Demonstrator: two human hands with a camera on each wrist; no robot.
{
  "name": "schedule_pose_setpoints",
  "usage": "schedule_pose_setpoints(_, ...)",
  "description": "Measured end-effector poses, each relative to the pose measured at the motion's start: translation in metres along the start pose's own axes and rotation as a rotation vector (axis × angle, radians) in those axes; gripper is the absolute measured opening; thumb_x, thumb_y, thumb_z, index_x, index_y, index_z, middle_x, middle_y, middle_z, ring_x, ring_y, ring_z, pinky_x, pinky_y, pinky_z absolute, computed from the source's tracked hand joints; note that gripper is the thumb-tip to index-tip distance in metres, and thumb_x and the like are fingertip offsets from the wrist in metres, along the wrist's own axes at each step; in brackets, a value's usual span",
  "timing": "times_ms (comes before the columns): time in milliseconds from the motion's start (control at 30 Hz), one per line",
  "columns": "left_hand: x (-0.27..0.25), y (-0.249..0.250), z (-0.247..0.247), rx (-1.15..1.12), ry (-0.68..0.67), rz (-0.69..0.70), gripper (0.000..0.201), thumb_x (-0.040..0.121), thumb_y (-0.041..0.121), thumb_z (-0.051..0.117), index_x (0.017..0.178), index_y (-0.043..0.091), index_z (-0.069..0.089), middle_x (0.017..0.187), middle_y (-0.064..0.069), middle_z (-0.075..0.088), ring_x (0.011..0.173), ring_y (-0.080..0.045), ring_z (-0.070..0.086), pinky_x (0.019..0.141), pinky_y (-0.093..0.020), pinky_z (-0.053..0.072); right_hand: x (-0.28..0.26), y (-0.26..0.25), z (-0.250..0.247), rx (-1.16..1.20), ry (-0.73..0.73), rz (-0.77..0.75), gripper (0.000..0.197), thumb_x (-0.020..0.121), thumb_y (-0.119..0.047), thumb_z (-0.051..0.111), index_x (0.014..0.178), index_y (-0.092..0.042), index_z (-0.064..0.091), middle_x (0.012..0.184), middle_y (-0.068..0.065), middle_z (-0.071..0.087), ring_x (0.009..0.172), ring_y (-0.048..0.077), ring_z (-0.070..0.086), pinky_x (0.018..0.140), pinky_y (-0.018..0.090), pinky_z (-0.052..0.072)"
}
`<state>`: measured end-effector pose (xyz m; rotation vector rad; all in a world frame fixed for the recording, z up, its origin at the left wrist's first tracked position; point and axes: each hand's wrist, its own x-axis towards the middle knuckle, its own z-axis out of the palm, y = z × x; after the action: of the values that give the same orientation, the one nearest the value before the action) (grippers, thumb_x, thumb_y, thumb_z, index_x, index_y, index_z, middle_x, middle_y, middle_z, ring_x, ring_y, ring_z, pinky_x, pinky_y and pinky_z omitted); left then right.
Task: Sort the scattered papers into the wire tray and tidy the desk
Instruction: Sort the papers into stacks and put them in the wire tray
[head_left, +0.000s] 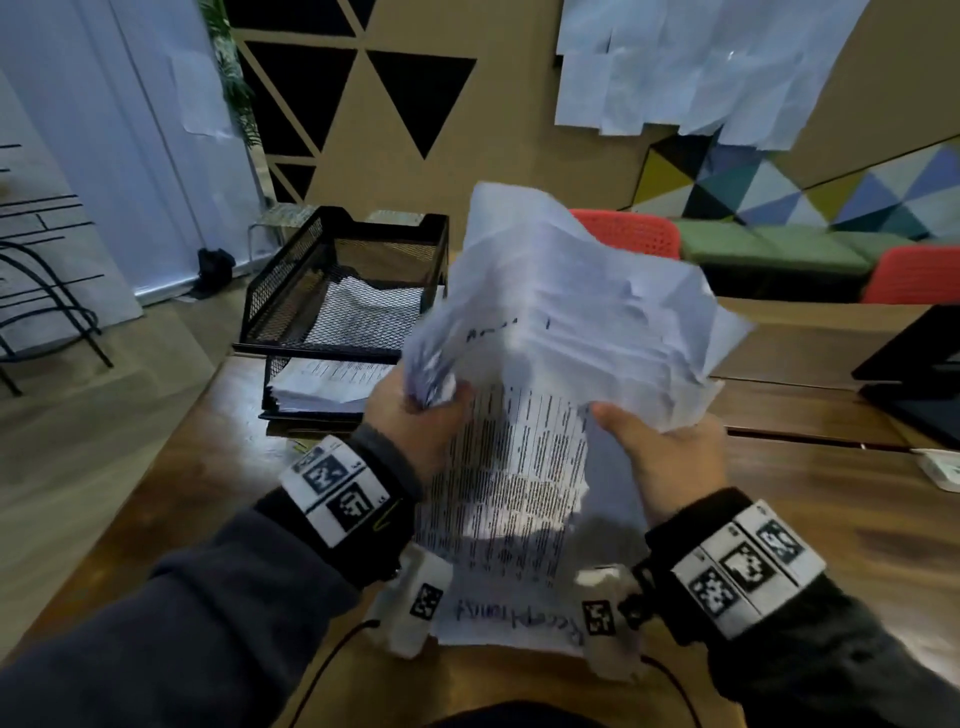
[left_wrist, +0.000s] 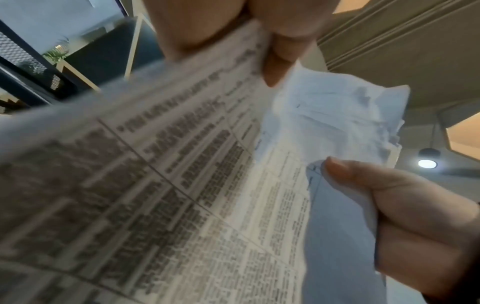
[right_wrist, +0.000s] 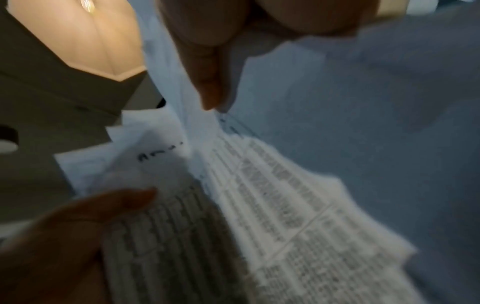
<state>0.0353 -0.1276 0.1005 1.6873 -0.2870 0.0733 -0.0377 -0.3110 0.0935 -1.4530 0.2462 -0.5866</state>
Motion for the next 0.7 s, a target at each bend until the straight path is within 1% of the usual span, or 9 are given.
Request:
schedule_pose_setpoints(133,-0.012,0.033,0.007,-0.337,0.049,0.153,0.043,0.086,-0.007,0.052,0.096,0.034,0.057,0.086,0.029,0.068,0.082,0.015,0.062,0.076,-0.009,0.051,-0.015,-0.027,0.011,0.123,0.100,-0.182,0.038,0.077,0.005,0.067,0.064,-0.031,0.073,0.061,-0.028,0.067,0.064,-0.014,0.063,0.058,0.002,0.046)
schedule_pose_setpoints(200,-0.016,0.039,0.006,-0.417,-0.004,0.284,0.041,0.081,-0.003,0.056,0.103,0.031,0.055,0.094,0.025,0.069,0.094,0.009,0.063,0.085,-0.014,0.051,-0.022,-0.029,0.012,0.233,0.081,-0.315,0.023,0.078,0.002,0.067,0.089,-0.017,0.074,0.085,-0.014,0.074,0.087,-0.003,0.068,0.077,0.013,0.052)
schedule_pose_setpoints(267,-0.018,0.029,0.005,-0.432,-0.059,0.270,0.054,0.071,0.009,0.065,0.122,0.013,0.048,0.111,0.007,0.066,0.105,-0.005,0.063,0.090,-0.023,0.050,-0.028,-0.023,0.013,0.198,0.017,-0.364,0.050,0.074,-0.016,0.075,0.118,-0.002,0.056,0.115,0.009,0.066,0.109,0.020,0.063,0.093,0.030,0.050)
schedule_pose_setpoints(300,-0.019,0.023,0.005,-0.413,-0.123,0.237,0.065,0.067,0.011,0.069,0.127,0.011,0.043,0.116,0.001,0.063,0.107,-0.007,0.062,0.089,-0.023,0.051,-0.028,-0.014,0.011,0.126,0.012,-0.361,0.062,0.069,-0.028,0.079,0.121,-0.008,0.051,0.119,0.012,0.060,0.112,0.024,0.060,0.094,0.033,0.049)
schedule_pose_setpoints(367,-0.022,0.008,0.004,-0.288,-0.192,0.140,0.065,0.069,0.003,0.072,0.122,0.023,0.039,0.110,0.010,0.060,0.098,0.010,0.061,0.078,-0.007,0.048,-0.027,0.002,0.008,-0.001,0.062,-0.286,0.070,0.058,-0.046,0.081,0.117,-0.027,0.049,0.117,0.007,0.059,0.109,0.024,0.060,0.091,0.036,0.050)
schedule_pose_setpoints(433,-0.020,-0.003,0.005,-0.041,-0.195,0.116,0.058,0.073,0.000,0.071,0.116,0.024,0.040,0.103,0.016,0.057,0.087,0.022,0.056,0.069,0.004,0.041,-0.023,0.015,0.001,-0.050,0.092,-0.226,0.067,0.054,-0.058,0.079,0.110,-0.037,0.050,0.110,-0.003,0.065,0.104,0.017,0.063,0.088,0.035,0.051)
schedule_pose_setpoints(533,-0.009,-0.010,0.001,0.216,-0.109,0.039,0.040,0.083,0.004,0.062,0.121,0.008,0.050,0.098,0.012,0.056,0.086,0.008,0.056,0.074,-0.002,0.043,-0.012,0.018,-0.012,-0.109,0.085,-0.109,0.030,0.065,-0.044,0.077,0.088,-0.031,0.062,0.078,-0.018,0.071,0.081,0.000,0.067,0.072,0.025,0.054)
schedule_pose_setpoints(600,0.001,-0.011,-0.007,0.272,-0.061,-0.060,0.038,0.087,0.002,0.054,0.125,-0.002,0.049,0.108,-0.003,0.056,0.099,-0.015,0.055,0.080,-0.012,0.045,-0.004,0.014,-0.021,-0.124,0.101,-0.023,0.019,0.067,-0.035,0.076,0.075,-0.021,0.067,0.064,-0.018,0.070,0.076,0.010,0.070,0.066,0.030,0.055)
schedule_pose_setpoints(700,0.000,0.012,-0.021,0.087,-0.077,0.123,0.036,0.073,0.015,0.071,0.109,0.018,0.065,0.093,0.023,0.061,0.081,0.001,0.058,0.062,0.002,0.042,0.005,0.000,-0.032,0.044,0.042,-0.056,0.029,0.054,-0.033,0.079,0.079,-0.022,0.072,0.081,-0.007,0.075,0.084,0.020,0.071,0.073,0.034,0.058)
